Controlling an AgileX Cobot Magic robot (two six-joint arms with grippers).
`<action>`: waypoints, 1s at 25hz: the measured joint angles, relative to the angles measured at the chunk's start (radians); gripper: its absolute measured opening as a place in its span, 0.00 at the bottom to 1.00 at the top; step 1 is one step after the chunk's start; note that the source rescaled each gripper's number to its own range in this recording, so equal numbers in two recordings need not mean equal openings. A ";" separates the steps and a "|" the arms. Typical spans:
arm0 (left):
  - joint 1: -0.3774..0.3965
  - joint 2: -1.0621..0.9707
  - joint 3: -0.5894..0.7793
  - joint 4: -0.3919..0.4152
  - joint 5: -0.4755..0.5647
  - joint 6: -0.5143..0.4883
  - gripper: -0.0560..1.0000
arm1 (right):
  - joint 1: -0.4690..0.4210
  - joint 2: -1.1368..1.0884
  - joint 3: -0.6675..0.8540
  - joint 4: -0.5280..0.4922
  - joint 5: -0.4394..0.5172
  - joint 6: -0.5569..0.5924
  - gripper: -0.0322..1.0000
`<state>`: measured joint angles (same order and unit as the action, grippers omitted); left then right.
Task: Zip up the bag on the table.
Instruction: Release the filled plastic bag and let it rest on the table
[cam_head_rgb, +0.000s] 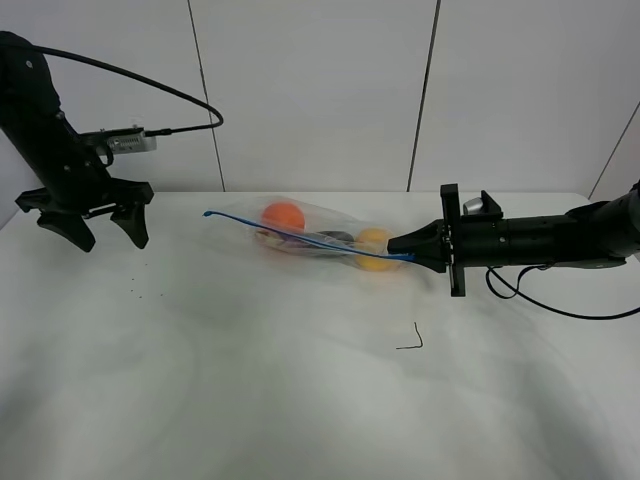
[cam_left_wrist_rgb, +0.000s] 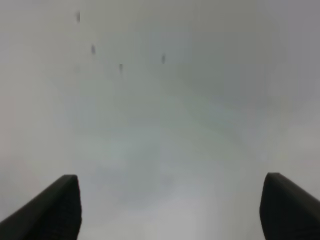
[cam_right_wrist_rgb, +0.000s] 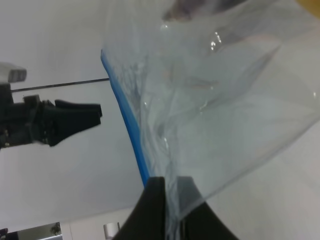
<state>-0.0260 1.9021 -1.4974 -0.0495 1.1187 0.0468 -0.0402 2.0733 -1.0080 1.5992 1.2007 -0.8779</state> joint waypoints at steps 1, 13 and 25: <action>0.000 0.000 0.000 0.001 0.025 0.000 0.95 | 0.000 0.000 0.000 -0.002 0.000 0.000 0.03; 0.000 -0.083 0.071 0.038 0.067 -0.025 0.95 | 0.000 0.000 0.000 -0.030 0.000 0.000 0.03; 0.000 -0.646 0.457 0.081 0.068 -0.060 0.95 | 0.000 0.000 0.000 -0.031 0.000 0.000 0.03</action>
<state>-0.0260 1.2566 -1.0401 0.0320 1.1862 -0.0129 -0.0402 2.0733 -1.0080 1.5680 1.2007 -0.8779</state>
